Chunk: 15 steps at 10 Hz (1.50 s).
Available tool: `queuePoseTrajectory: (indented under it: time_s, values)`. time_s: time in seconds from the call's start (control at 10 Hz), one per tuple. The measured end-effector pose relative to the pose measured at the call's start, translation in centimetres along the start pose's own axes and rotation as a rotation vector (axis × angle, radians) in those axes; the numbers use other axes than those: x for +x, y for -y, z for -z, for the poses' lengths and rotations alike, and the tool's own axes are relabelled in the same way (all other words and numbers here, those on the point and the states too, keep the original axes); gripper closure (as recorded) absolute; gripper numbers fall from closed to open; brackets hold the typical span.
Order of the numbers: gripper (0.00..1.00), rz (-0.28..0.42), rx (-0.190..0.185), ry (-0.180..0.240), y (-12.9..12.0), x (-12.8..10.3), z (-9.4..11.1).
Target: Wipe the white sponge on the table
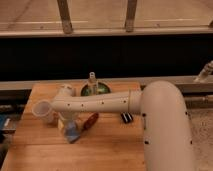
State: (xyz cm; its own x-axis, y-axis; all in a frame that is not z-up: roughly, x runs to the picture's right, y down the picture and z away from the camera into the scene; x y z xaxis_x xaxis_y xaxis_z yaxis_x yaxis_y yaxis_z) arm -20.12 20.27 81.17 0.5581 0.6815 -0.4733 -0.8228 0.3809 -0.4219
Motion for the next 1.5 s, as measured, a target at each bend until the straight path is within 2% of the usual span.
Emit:
queuePoseTrajectory:
  time_s: [0.3, 0.4, 0.7, 1.0, 1.1, 1.5]
  values:
    - [0.30, -0.008, -0.020, -0.027, -0.1, 0.3, -1.1]
    - [0.34, -0.008, -0.022, -0.033, -0.2, 0.4, -1.3]
    - [0.61, -0.004, -0.020, -0.044, -0.5, 0.7, -1.5]
    - [0.94, -0.007, -0.017, -0.052, -0.5, 0.9, -1.6]
    - [0.99, -0.015, -0.010, -0.053, -0.2, 0.9, -1.6]
    - [1.00, -0.075, 0.037, -0.053, 3.8, 0.0, -0.8]
